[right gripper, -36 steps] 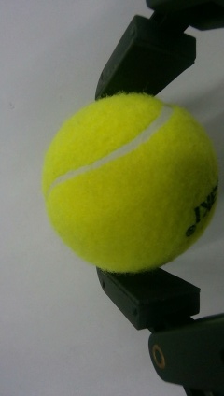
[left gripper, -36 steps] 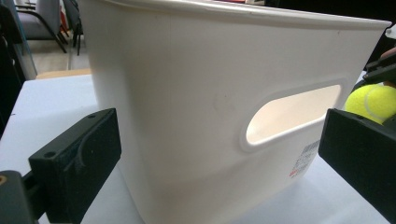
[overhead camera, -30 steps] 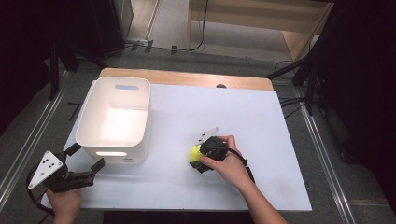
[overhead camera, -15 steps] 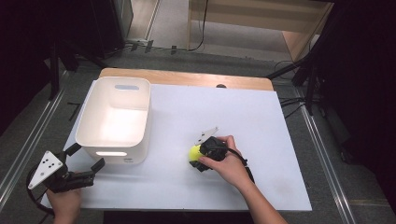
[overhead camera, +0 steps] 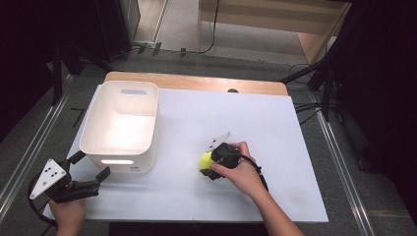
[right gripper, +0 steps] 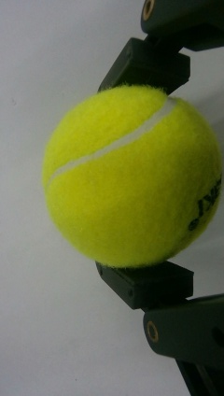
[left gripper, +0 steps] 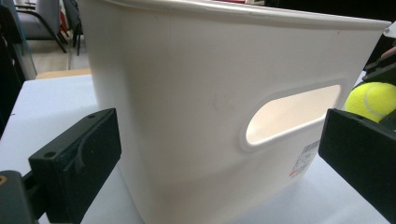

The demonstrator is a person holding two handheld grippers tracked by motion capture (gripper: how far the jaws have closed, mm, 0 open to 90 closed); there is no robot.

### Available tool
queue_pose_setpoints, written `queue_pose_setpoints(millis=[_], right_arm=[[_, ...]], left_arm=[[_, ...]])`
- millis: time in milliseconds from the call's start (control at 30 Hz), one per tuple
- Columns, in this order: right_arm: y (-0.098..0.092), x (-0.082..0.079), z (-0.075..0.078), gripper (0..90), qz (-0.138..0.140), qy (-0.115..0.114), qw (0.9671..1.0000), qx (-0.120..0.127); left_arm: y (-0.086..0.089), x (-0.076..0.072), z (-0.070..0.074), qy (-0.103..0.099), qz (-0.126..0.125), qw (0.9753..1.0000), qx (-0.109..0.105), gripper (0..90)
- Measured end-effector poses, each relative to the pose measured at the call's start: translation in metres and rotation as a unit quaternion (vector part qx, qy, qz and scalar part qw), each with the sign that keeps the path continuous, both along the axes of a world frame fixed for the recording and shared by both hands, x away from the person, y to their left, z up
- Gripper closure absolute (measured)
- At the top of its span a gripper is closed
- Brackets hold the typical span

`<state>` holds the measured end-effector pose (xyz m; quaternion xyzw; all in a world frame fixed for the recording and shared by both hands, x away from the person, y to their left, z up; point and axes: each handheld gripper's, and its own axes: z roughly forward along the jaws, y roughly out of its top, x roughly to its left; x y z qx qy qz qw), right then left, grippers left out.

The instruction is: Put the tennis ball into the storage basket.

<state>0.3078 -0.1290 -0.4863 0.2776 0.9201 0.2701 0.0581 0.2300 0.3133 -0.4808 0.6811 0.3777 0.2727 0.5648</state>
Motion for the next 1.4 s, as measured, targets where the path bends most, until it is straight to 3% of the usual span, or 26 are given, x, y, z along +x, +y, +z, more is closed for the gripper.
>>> queue_pose_setpoints(millis=[800,1400], right_arm=[[-0.002,0.006,0.025,23.1,0.015,-0.008,0.9999,0.003],[0.005,0.014,0.049,23.3,0.046,0.000,0.9989,0.004]], left_arm=[[0.000,0.000,0.000,0.000,0.001,1.0000,0.000,0.0],[0.001,0.000,0.000,0.000,-0.001,1.0000,0.000,0.0]])
